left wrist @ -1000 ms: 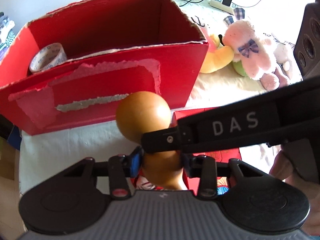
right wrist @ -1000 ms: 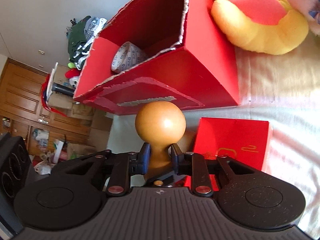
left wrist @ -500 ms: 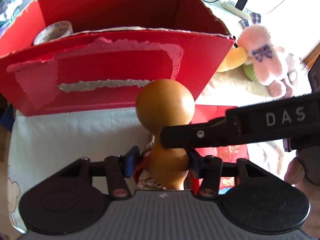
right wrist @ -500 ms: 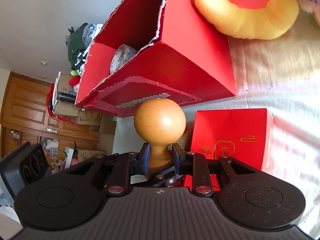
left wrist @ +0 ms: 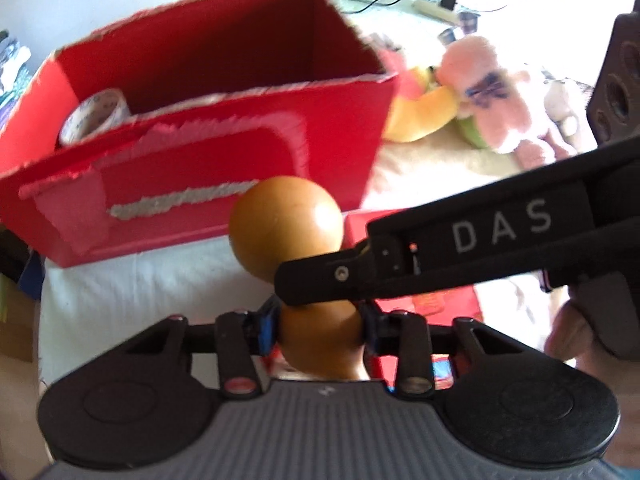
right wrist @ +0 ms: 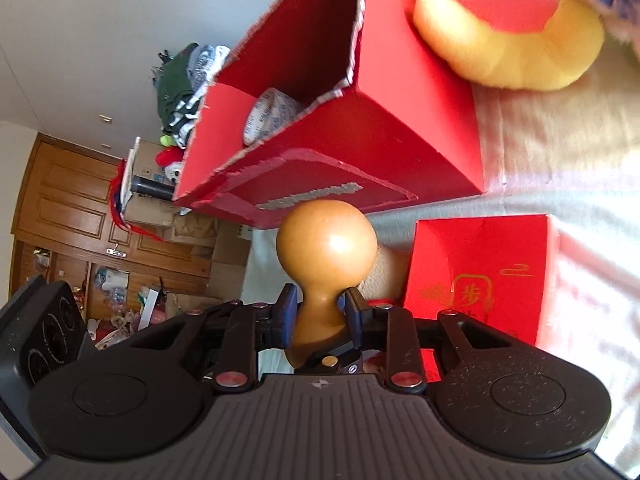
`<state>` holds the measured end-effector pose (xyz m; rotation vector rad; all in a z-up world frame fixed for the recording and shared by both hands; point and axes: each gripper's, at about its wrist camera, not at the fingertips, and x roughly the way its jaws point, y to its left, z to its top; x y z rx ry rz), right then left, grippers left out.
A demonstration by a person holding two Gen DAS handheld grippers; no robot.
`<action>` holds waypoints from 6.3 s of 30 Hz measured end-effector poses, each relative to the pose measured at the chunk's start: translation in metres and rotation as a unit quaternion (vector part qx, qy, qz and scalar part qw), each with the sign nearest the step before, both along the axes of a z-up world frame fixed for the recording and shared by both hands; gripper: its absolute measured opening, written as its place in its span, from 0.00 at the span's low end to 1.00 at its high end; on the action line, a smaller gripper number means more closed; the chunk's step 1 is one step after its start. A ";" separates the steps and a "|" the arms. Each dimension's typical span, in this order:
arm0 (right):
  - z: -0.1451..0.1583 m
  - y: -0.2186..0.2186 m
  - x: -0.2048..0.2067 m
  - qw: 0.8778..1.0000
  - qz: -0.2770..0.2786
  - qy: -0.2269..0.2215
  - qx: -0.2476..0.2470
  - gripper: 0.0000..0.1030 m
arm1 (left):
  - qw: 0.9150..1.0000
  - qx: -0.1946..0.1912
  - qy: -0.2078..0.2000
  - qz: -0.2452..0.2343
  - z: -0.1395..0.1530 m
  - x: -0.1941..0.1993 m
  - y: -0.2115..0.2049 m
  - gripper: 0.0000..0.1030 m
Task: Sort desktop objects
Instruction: 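Lift the gourd with the right gripper and carry it over the red box, then lower the gourd onto the box floor beside the tape roll, then open the right gripper and raise it out of the red box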
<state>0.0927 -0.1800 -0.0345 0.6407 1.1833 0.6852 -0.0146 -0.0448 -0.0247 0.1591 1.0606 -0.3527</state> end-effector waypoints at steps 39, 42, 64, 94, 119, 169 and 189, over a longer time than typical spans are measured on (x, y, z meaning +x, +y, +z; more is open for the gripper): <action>0.079 0.048 0.129 0.990 -0.047 -0.104 -0.078 0.29 | 0.992 -0.007 -0.037 -0.122 0.068 0.148 0.013 0.36; 0.059 0.065 0.139 0.992 -0.044 -0.076 -0.088 0.28 | 0.993 0.001 -0.004 -0.120 0.041 0.163 0.029 0.36; -0.006 0.127 0.170 0.991 -0.015 0.067 -0.114 0.27 | 0.980 0.126 0.089 -0.123 -0.019 0.196 0.070 0.45; 0.003 0.103 0.163 0.990 -0.066 0.052 -0.114 0.26 | 0.995 0.026 0.089 -0.045 0.000 0.208 0.096 0.55; 0.001 0.095 0.162 0.992 -0.083 0.062 -0.070 0.25 | 0.996 0.040 0.073 -0.030 0.000 0.215 0.102 0.61; 0.005 0.102 0.163 0.990 -0.110 0.033 -0.079 0.31 | 0.998 0.054 0.043 0.006 0.008 0.208 0.105 0.56; 0.027 0.093 0.150 0.985 -0.124 -0.008 -0.118 0.31 | 0.992 0.114 -0.048 0.022 0.034 0.191 0.091 0.75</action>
